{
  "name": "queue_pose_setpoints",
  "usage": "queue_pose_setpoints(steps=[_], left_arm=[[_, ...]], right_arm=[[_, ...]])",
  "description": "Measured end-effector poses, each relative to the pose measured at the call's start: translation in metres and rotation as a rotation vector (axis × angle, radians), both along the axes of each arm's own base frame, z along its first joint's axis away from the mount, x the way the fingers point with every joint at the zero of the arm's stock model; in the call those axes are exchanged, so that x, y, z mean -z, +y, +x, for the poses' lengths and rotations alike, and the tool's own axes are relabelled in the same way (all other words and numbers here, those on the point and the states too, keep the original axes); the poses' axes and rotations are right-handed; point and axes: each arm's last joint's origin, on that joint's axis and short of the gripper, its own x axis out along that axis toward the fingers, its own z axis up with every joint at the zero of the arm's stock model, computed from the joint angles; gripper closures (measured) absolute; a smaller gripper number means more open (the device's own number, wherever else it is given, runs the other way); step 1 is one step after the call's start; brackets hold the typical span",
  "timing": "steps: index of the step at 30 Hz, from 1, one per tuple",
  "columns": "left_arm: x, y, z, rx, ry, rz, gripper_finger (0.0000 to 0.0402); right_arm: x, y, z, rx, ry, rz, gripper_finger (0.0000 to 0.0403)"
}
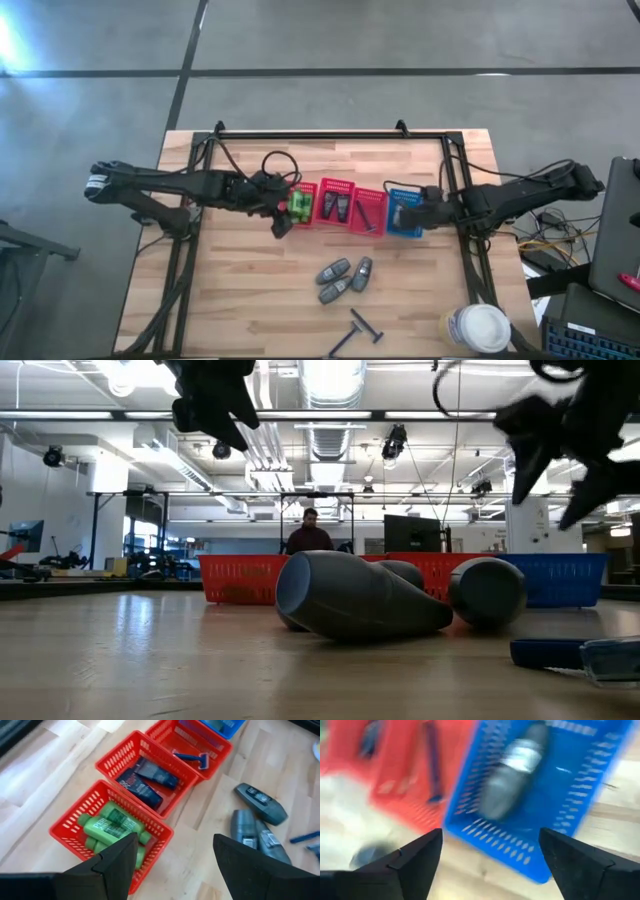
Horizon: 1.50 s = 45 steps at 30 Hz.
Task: Pick & Place Travel size toiletries
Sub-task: Put the blue razor in the right red bin
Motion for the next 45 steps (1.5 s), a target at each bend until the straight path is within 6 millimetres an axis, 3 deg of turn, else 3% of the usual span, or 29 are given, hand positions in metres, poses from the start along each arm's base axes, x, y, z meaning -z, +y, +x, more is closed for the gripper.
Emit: queue_pose_setpoints(steps=[6, 11, 15, 25, 34, 45], left_arm=[[0.005, -0.001, -0.001, 0.015, 0.018, -0.014, 0.0138], [0.017, -0.001, -0.003, 0.03, 0.06, -0.012, 0.0138], [0.027, -0.003, -0.005, 0.069, 0.092, -0.06, 0.0138], [0.03, -0.006, -0.01, 0.19, 0.114, -0.054, 0.0138], [0.026, -0.008, -0.044, 0.293, 0.088, -0.072, 0.0138], [0.03, -0.004, -0.093, 0.284, -0.008, -0.107, 0.0138]], right_arm=[[-0.023, 0.019, 0.018, -0.35, 0.003, 0.023, 0.0064], [-0.008, 0.05, 0.04, -0.581, 0.15, 0.118, 0.0079], [0.002, 0.078, 0.058, -0.659, 0.227, 0.123, 0.0096], [0.004, 0.147, 0.112, -0.603, 0.259, 0.181, 0.0113], [0.022, 0.199, 0.172, -0.612, 0.301, 0.229, 0.0097], [0.032, 0.243, 0.187, -0.586, 0.4, 0.268, 0.0155]])
